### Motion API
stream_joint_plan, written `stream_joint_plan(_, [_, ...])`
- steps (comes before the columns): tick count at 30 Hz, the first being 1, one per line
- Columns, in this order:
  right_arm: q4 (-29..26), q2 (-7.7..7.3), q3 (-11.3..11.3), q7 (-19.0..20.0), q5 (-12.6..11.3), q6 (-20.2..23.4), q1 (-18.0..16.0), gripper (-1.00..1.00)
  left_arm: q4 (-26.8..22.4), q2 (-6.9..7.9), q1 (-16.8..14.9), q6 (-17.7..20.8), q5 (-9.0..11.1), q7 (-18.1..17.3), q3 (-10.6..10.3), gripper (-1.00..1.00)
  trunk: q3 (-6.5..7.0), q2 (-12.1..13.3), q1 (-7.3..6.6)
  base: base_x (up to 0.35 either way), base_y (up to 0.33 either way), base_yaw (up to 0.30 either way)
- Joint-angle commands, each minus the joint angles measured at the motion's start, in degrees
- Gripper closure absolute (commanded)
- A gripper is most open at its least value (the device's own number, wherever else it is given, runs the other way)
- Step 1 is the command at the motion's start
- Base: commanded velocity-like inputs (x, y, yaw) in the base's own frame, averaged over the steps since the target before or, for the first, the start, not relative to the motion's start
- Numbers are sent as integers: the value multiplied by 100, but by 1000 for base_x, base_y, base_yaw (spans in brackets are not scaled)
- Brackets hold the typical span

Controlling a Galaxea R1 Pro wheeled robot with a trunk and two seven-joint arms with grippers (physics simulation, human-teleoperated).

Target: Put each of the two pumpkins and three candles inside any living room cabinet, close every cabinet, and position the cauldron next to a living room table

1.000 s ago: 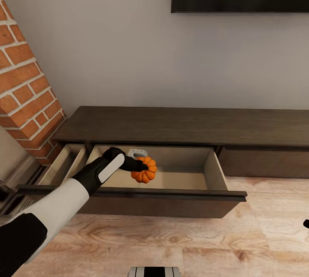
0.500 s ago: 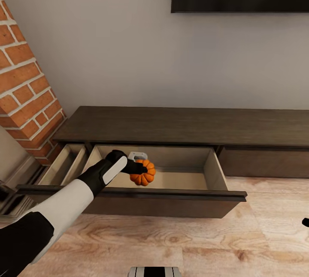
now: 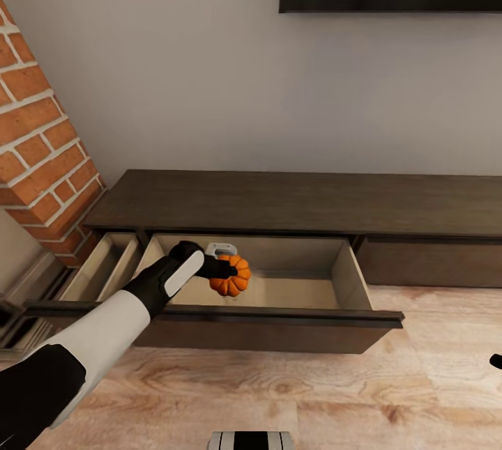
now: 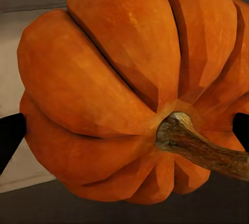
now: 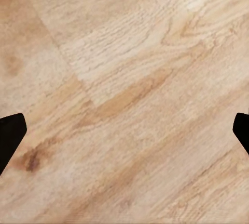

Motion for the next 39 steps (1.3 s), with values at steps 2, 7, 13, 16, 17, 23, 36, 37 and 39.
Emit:
stream_joint_plan(2, [-8,0,-1,-55,-61,21,-3,-100,-35,13,-5,1,67,118,1,100,-5,-2,1,236,59,0])
stream_joint_plan(7, [-7,1,-1,-55,-61,21,-3,-100,-57,20,-5,-1,65,168,17,100,-5,-2,1,104,23,0])
stream_joint_plan(13, [-2,1,-1,-55,-54,21,-3,-100,-66,15,-5,23,35,148,5,100,-49,-5,6,13,3,0])
stream_joint_plan(16, [-1,1,-1,-55,-54,21,-3,-100,-86,18,-5,72,28,137,-15,100,-116,-9,14,2,0,0])
stream_joint_plan(17, [-1,1,-1,-55,-53,21,-3,-100,-107,23,-5,81,25,135,-11,100,-116,-9,14,0,0,0])
stream_joint_plan(23, [-1,1,-1,-55,-53,21,-3,-100,-208,32,-5,89,21,135,10,100,-138,-10,16,0,0,0])
stream_joint_plan(36, [-1,-7,-1,-55,-52,21,-3,-100,-230,25,-5,95,29,135,-34,100,-227,-15,27,0,0,0])
stream_joint_plan(37, [-1,-8,-1,-55,-52,21,-3,-100,-229,24,-5,95,29,135,-39,100,-249,-17,29,0,0,0])
stream_joint_plan(39, [-1,-8,-1,-55,-52,21,-3,-100,-226,19,-5,97,29,135,-55,100,-293,-19,34,0,0,0])
